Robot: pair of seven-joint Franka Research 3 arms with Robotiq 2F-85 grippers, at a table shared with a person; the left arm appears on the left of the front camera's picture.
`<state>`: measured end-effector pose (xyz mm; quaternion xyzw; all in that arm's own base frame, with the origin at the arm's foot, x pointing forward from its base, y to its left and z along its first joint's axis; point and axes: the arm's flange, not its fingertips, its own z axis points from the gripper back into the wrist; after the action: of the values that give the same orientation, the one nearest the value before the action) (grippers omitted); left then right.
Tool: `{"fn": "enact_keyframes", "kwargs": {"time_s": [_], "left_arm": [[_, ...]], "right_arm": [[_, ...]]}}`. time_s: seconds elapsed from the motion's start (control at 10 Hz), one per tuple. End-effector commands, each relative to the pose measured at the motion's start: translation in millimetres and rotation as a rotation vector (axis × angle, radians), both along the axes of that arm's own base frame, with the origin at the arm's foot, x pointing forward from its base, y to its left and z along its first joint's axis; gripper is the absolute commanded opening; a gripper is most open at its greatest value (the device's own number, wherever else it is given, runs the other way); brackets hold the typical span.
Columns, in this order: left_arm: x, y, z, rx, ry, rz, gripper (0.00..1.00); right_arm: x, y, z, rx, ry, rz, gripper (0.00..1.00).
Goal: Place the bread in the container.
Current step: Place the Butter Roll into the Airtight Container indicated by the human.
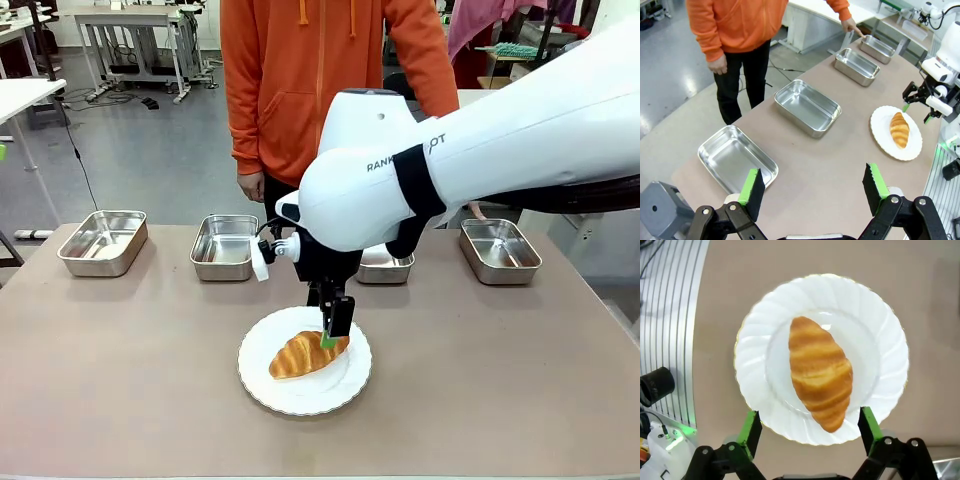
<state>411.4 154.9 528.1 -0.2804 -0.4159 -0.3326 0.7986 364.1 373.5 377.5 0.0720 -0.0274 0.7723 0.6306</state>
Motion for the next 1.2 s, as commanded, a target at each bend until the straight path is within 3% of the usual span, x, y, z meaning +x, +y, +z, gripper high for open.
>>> {"fn": "enact_keyframes", "kwargs": {"time_s": [0.0, 1.1], "left_arm": [[-2, 0, 1, -0.001, -0.005, 0.0, 1.0], [-2, 0, 1, -0.001, -0.005, 0.0, 1.0]], "right_arm": [[-9, 10, -9, -0.047, -0.028, -0.001, 1.0], [-5, 32, -60, -0.087, -0.121, 0.041, 1.0]]}}
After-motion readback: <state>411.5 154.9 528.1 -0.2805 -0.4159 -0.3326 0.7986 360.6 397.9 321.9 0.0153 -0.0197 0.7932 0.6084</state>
